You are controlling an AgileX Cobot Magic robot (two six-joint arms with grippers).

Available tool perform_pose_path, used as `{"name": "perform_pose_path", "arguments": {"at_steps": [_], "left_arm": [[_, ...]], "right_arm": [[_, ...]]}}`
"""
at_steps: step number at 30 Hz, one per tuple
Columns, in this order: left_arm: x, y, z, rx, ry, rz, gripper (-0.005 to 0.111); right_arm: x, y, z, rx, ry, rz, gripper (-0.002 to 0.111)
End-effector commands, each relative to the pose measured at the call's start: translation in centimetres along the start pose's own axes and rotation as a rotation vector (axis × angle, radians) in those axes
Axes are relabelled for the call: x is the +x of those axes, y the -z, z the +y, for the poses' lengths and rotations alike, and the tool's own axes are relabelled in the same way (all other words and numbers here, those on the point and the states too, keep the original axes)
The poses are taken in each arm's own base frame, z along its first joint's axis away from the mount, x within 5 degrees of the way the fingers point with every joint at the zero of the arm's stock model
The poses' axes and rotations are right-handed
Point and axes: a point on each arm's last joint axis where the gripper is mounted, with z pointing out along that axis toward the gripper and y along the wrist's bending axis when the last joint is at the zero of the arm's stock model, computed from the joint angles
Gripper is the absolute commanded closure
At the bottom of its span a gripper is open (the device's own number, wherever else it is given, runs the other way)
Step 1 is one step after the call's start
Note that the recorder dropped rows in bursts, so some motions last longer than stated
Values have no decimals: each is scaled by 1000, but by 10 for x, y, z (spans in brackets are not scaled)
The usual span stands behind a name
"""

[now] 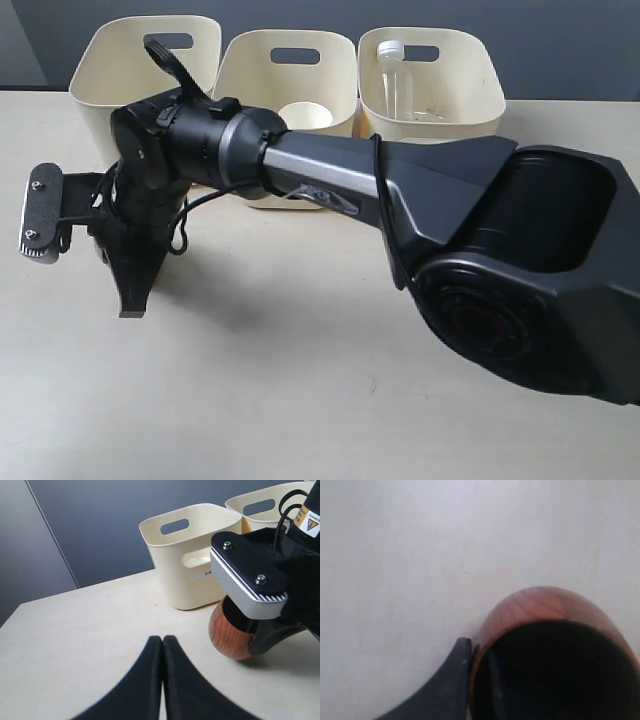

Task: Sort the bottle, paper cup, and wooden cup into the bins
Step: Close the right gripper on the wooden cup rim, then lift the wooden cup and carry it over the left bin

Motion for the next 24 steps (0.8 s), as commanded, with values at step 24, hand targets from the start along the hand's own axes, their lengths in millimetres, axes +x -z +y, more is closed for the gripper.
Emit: {"name": "perform_pose_path", "arguments": {"at_steps": [24], "left_arm": [[0, 0, 0, -5, 0, -6, 107]], "right_arm": [[-54, 128, -36, 334, -8, -265, 109]]}}
